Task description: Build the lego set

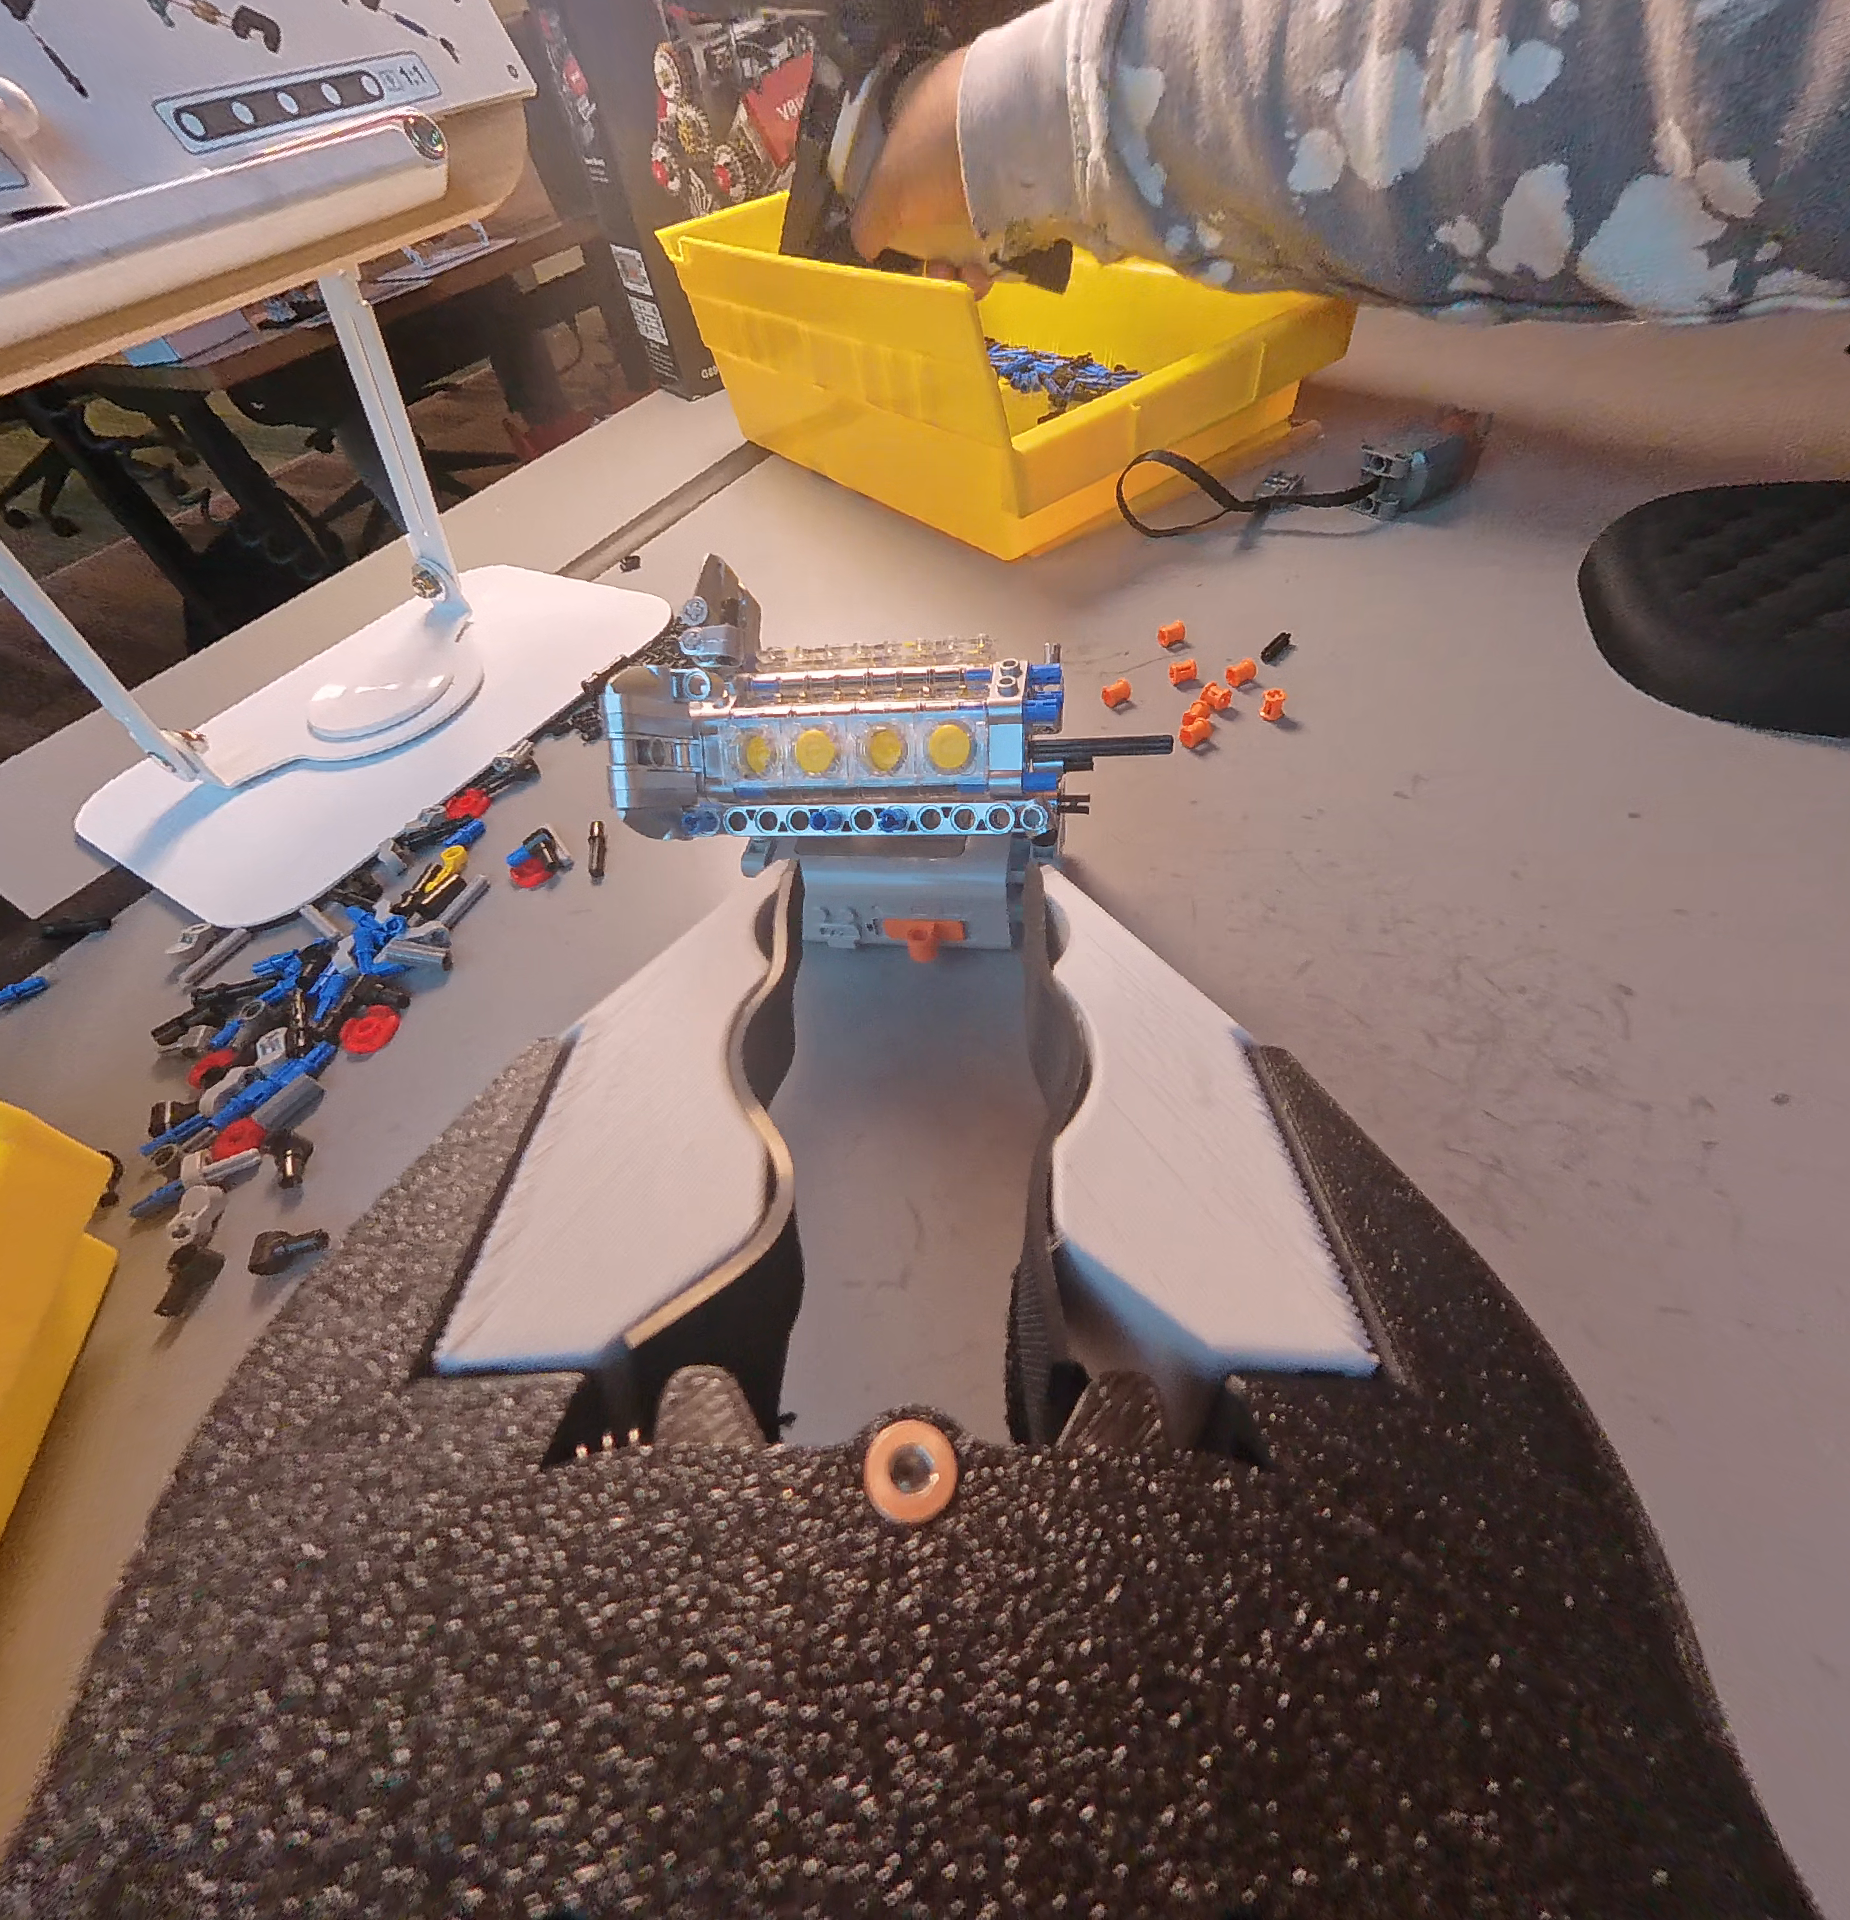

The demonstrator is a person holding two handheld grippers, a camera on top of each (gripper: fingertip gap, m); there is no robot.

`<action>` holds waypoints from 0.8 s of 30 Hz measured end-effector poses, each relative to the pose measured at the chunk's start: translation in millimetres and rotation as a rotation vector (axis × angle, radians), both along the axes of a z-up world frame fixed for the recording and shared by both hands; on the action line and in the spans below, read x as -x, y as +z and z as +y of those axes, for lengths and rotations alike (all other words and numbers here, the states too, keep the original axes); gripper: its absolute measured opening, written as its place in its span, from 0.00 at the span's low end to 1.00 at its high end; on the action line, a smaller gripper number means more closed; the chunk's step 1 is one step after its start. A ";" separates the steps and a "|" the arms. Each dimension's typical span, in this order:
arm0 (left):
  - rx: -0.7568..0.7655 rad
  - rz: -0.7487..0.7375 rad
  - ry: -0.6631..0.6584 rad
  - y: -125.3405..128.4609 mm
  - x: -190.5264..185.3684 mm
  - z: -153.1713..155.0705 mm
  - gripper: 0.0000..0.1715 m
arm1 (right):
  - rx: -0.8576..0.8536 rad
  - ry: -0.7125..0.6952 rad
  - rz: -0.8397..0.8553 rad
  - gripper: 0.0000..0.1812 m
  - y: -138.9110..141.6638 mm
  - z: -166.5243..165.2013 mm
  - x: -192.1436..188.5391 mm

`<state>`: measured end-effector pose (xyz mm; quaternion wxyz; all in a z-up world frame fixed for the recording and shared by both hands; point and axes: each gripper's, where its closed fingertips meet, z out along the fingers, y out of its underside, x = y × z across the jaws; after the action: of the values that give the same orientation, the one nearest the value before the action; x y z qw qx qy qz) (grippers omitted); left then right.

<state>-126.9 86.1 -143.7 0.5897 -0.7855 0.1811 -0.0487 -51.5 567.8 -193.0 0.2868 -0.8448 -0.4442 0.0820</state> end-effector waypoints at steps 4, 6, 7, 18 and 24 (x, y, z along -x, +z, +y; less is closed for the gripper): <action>0.002 -0.014 -0.007 0.5 -0.3 -0.2 0.24 | -0.027 -0.045 0.060 0.01 -3.3 7.5 2.1; 0.006 -0.019 -0.010 0.1 -0.6 0.0 0.24 | -0.049 -0.050 0.073 0.00 -3.6 9.4 2.2; 0.008 -0.020 -0.011 -0.1 -0.7 0.1 0.24 | -0.058 -0.044 0.077 0.00 -4.5 9.6 2.8; 0.012 -0.019 -0.012 -0.4 -1.5 0.1 0.23 | 0.075 0.056 0.019 0.00 -13.6 -7.4 0.5; 0.019 -0.022 -0.020 -1.1 -2.7 0.1 0.23 | 0.003 -0.014 0.086 0.00 -0.8 4.2 -0.6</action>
<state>-124.2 86.3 -144.8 0.5838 -0.7886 0.1817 -0.0649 -50.9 572.0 -193.8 0.3051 -0.8441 -0.4253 0.1166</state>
